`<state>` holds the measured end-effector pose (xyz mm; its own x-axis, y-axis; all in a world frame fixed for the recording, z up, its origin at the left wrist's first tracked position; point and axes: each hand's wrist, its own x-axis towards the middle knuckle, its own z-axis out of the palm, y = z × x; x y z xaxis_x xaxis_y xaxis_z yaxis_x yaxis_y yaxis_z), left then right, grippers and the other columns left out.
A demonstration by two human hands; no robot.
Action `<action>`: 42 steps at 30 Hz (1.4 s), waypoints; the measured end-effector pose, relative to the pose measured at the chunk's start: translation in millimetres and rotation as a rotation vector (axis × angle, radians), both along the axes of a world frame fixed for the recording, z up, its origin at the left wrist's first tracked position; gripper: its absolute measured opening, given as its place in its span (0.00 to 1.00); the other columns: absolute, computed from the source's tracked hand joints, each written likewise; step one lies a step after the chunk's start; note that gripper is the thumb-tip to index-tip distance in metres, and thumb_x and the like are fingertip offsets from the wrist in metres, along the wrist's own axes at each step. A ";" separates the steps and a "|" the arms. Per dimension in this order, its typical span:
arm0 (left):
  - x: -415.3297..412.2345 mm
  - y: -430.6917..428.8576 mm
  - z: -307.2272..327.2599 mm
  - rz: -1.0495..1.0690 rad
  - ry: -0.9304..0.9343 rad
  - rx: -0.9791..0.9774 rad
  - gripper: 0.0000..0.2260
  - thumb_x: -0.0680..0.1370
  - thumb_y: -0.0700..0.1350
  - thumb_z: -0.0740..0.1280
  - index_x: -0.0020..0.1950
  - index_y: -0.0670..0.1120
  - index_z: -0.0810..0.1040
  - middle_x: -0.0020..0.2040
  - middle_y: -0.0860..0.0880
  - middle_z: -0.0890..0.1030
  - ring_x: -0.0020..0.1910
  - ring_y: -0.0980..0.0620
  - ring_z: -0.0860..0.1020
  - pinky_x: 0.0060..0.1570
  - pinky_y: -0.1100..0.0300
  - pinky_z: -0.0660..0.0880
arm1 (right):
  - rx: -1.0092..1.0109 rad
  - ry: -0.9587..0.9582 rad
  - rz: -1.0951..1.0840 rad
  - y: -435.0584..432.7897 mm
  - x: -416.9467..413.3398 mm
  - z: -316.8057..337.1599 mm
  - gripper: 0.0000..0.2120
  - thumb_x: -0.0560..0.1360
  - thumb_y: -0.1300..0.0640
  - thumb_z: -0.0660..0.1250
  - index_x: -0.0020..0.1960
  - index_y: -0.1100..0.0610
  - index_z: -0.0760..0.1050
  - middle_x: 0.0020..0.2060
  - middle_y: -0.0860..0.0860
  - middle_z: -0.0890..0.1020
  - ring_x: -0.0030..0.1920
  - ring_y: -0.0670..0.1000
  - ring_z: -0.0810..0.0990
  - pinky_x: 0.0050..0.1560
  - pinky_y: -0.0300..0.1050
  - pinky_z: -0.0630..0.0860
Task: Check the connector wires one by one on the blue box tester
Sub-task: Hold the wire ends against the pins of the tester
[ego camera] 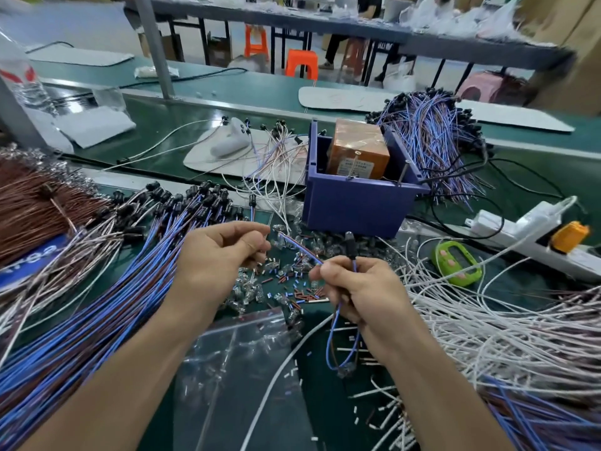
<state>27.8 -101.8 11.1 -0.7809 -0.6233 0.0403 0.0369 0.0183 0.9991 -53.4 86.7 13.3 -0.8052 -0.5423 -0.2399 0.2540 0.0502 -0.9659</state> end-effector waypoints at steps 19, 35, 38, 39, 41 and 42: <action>3.3 7.4 -1.9 0.091 -0.093 -0.229 0.18 0.74 0.42 0.78 0.56 0.62 0.85 0.50 0.62 0.87 0.46 0.60 0.84 0.47 0.65 0.79 | 0.020 0.062 -0.019 1.2 -2.5 -3.1 0.11 0.79 0.64 0.69 0.39 0.63 0.84 0.23 0.53 0.71 0.21 0.44 0.64 0.22 0.31 0.61; -51.0 72.6 39.1 -0.258 0.001 0.046 0.09 0.75 0.37 0.75 0.36 0.47 0.87 0.32 0.46 0.84 0.30 0.52 0.81 0.34 0.62 0.78 | -0.171 0.026 -0.167 19.9 -17.0 19.6 0.12 0.77 0.63 0.70 0.37 0.55 0.86 0.31 0.57 0.83 0.23 0.47 0.66 0.21 0.37 0.62; -66.6 84.5 37.9 -0.099 0.022 0.107 0.10 0.78 0.39 0.73 0.37 0.48 0.86 0.35 0.46 0.86 0.32 0.52 0.82 0.35 0.60 0.80 | -0.209 0.015 -0.310 23.5 -22.5 19.2 0.12 0.78 0.63 0.69 0.38 0.58 0.86 0.32 0.57 0.83 0.24 0.46 0.70 0.22 0.37 0.62; -71.9 86.5 37.0 -0.029 0.038 0.139 0.10 0.80 0.41 0.71 0.39 0.48 0.84 0.36 0.47 0.87 0.33 0.51 0.83 0.37 0.59 0.80 | -0.224 0.017 -0.353 24.6 -24.3 19.2 0.12 0.78 0.63 0.68 0.39 0.59 0.86 0.32 0.57 0.83 0.24 0.46 0.70 0.22 0.36 0.62; -80.2 88.3 37.0 0.054 0.064 0.184 0.10 0.83 0.42 0.67 0.42 0.48 0.81 0.35 0.46 0.86 0.31 0.52 0.82 0.35 0.60 0.78 | -0.270 0.012 -0.429 26.8 -28.1 19.1 0.12 0.79 0.63 0.68 0.39 0.61 0.86 0.31 0.58 0.81 0.23 0.46 0.69 0.21 0.36 0.62; -83.4 88.1 36.8 0.084 0.065 0.184 0.11 0.83 0.43 0.66 0.42 0.50 0.80 0.32 0.47 0.85 0.28 0.53 0.79 0.31 0.62 0.76 | -0.293 0.003 -0.470 28.1 -30.3 18.8 0.12 0.79 0.63 0.68 0.39 0.61 0.85 0.30 0.58 0.80 0.22 0.46 0.68 0.20 0.36 0.61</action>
<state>-55.6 -13.7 48.0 -0.7257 -0.6873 -0.0317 0.1070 -0.1583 0.9816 -83.7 114.8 32.1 -0.9770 -0.1685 -0.1305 0.1817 -0.3388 -0.9231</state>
